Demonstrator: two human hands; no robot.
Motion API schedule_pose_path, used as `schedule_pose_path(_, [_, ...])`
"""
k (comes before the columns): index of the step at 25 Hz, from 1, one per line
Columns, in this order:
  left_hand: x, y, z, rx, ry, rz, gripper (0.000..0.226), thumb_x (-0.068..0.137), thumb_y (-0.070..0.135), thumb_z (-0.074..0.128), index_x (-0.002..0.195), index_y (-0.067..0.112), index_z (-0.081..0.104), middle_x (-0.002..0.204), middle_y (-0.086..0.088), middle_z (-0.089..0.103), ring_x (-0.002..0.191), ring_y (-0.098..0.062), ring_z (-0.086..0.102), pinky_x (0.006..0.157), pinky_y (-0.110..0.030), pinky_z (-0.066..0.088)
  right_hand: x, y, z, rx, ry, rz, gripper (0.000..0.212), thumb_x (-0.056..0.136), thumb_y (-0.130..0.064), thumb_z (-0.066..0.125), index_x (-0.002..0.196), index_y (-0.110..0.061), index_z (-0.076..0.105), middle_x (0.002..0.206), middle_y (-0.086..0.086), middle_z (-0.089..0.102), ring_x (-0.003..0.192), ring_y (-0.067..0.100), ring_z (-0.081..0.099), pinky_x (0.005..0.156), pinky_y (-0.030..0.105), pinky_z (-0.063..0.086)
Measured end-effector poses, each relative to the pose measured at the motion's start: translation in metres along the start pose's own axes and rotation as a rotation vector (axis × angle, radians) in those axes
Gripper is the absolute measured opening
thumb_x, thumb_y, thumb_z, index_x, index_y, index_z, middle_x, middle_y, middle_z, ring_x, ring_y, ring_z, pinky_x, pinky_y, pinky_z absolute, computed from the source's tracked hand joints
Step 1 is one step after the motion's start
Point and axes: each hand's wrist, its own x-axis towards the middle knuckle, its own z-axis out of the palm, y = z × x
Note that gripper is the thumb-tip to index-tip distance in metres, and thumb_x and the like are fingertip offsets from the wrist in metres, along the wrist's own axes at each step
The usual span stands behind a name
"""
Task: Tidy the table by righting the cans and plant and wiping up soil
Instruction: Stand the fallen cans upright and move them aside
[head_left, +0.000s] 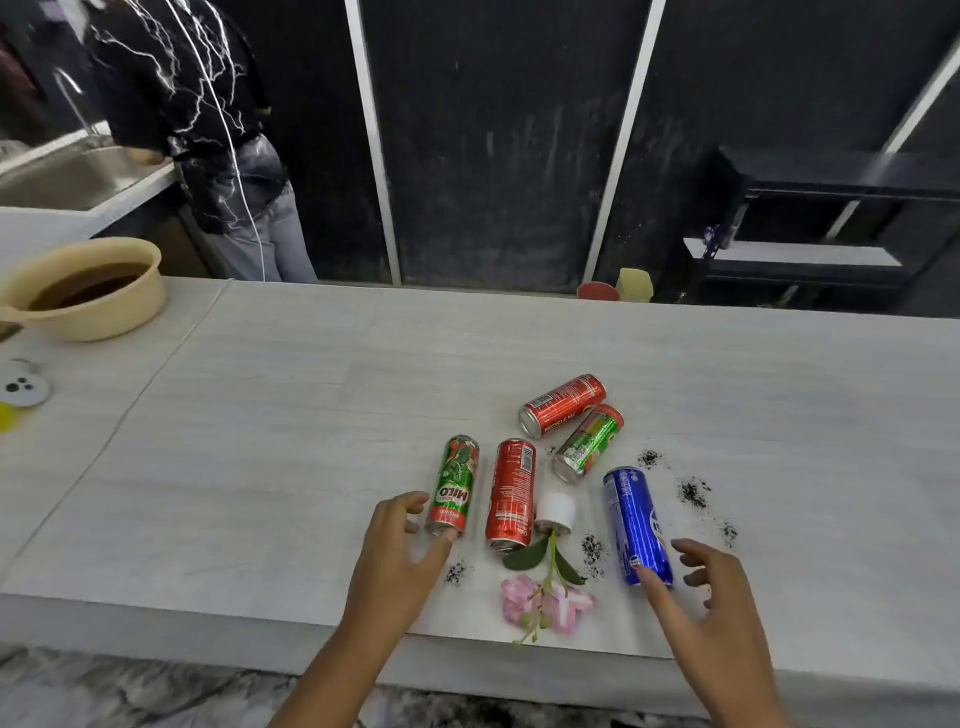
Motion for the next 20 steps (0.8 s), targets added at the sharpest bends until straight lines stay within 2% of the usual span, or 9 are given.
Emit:
schedule_pose_path(3, [0.013, 0.007, 0.006, 0.027, -0.046, -0.018, 0.072, 0.084, 0.052, 0.088, 0.143, 0.04, 0.048, 0.132, 0.019, 0.053, 0.116, -0.005, 0.061, 0.092, -0.034, 0.06, 0.007, -0.013, 0.015, -0.213, -0.036, 0.032, 0.067, 0.079, -0.065, 0.084, 0.133, -0.036, 0.057, 0.117, -0.013, 0.062, 0.102, 0.013, 0.063, 0.089, 0.046, 0.057])
schedule_pose_path(6, [0.021, 0.01, 0.013, 0.05, -0.076, -0.016, 0.085, 0.081, 0.057, 0.089, 0.151, 0.032, 0.046, 0.132, 0.015, 0.054, 0.116, -0.008, 0.063, 0.096, -0.039, 0.062, 0.012, -0.018, 0.025, -0.336, -0.013, 0.022, 0.072, 0.077, -0.065, 0.086, 0.134, -0.032, 0.057, 0.113, -0.01, 0.067, 0.098, 0.018, 0.063, 0.084, 0.046, 0.057])
schedule_pose_path(8, [0.025, 0.008, 0.016, 0.04, -0.08, -0.011, 0.084, 0.083, 0.05, 0.089, 0.152, 0.028, 0.046, 0.133, 0.012, 0.054, 0.119, -0.011, 0.062, 0.099, -0.041, 0.062, 0.014, -0.017, 0.028, -0.381, 0.009, 0.017, 0.069, 0.077, -0.059, 0.088, 0.132, -0.031, 0.057, 0.107, -0.008, 0.07, 0.092, 0.02, 0.063, 0.078, 0.044, 0.057])
schedule_pose_path(11, [0.029, 0.004, 0.015, -0.02, -0.058, -0.003, 0.071, 0.086, 0.031, 0.091, 0.145, 0.027, 0.053, 0.132, 0.006, 0.058, 0.119, -0.017, 0.063, 0.099, -0.046, 0.062, 0.015, -0.017, 0.03, -0.254, 0.027, 0.066, 0.062, 0.076, -0.042, 0.09, 0.127, -0.034, 0.055, 0.105, -0.005, 0.07, 0.088, 0.019, 0.065, 0.076, 0.046, 0.059])
schedule_pose_path(14, [0.032, 0.002, 0.008, -0.055, 0.005, 0.02, 0.065, 0.083, 0.018, 0.091, 0.138, 0.027, 0.057, 0.13, 0.004, 0.061, 0.118, -0.021, 0.064, 0.097, -0.048, 0.062, 0.017, -0.021, 0.026, -0.032, 0.054, 0.087, 0.059, 0.075, -0.03, 0.089, 0.121, -0.042, 0.054, 0.114, -0.016, 0.06, 0.097, 0.013, 0.065, 0.078, 0.041, 0.059])
schedule_pose_path(16, [0.037, 0.007, -0.001, -0.095, 0.047, 0.012, 0.066, 0.081, 0.016, 0.09, 0.135, 0.034, 0.056, 0.131, 0.003, 0.059, 0.118, -0.018, 0.064, 0.094, -0.04, 0.062, 0.021, -0.027, 0.02, 0.072, 0.088, 0.038, 0.064, 0.075, -0.02, 0.09, 0.12, -0.046, 0.053, 0.118, -0.028, 0.053, 0.104, 0.006, 0.063, 0.08, 0.029, 0.056])
schedule_pose_path(18, [0.04, 0.016, -0.007, -0.135, 0.087, 0.014, 0.07, 0.08, 0.017, 0.09, 0.134, 0.041, 0.052, 0.131, 0.006, 0.057, 0.12, -0.01, 0.062, 0.093, -0.025, 0.056, 0.026, -0.032, 0.014, 0.153, 0.119, -0.009, 0.069, 0.075, -0.014, 0.091, 0.124, -0.046, 0.053, 0.122, -0.034, 0.049, 0.112, -0.002, 0.06, 0.086, 0.02, 0.05])
schedule_pose_path(20, [0.041, 0.025, -0.011, -0.168, 0.114, 0.041, 0.071, 0.081, 0.02, 0.091, 0.135, 0.043, 0.051, 0.131, 0.012, 0.056, 0.122, -0.004, 0.059, 0.092, -0.019, 0.05, 0.034, -0.036, 0.008, 0.211, 0.127, -0.057, 0.067, 0.076, -0.021, 0.091, 0.129, -0.043, 0.055, 0.124, -0.034, 0.05, 0.116, -0.005, 0.057, 0.089, 0.018, 0.046])
